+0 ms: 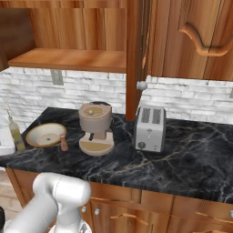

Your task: Retrieve the bottle and the shaker from the cabinet and place them next to the mixing bowl on the counter. Then add garlic from the fridge to the mixing bowl.

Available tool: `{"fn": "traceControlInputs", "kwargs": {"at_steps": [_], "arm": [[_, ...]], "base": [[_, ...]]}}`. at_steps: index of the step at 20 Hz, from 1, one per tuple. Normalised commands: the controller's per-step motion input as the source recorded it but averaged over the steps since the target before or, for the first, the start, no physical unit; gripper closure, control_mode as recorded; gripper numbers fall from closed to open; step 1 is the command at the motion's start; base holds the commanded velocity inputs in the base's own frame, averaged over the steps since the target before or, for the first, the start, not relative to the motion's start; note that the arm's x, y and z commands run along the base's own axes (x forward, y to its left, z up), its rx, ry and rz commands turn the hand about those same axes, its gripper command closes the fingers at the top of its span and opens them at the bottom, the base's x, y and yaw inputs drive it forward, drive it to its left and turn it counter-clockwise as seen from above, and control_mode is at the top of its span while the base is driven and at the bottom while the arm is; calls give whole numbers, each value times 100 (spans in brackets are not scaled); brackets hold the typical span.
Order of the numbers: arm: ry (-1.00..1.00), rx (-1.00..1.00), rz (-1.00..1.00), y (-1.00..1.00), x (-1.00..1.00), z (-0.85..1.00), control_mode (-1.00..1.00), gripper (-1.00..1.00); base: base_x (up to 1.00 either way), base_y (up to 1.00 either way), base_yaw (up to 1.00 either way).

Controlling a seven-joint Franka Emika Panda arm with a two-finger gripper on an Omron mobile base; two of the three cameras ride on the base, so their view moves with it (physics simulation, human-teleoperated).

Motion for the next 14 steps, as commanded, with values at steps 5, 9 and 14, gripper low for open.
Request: {"fn": "traceControlInputs", "kwargs": {"at_steps": [5,9,14], "arm": [[3,-1,0,41,41,-74,-100,100],[1,-2,0,48,47,-76,-100,100],[2,-1,0,56,46,-66,-100,100]], "base": [[0,0,0],[0,0,0],[0,0,0]]}}
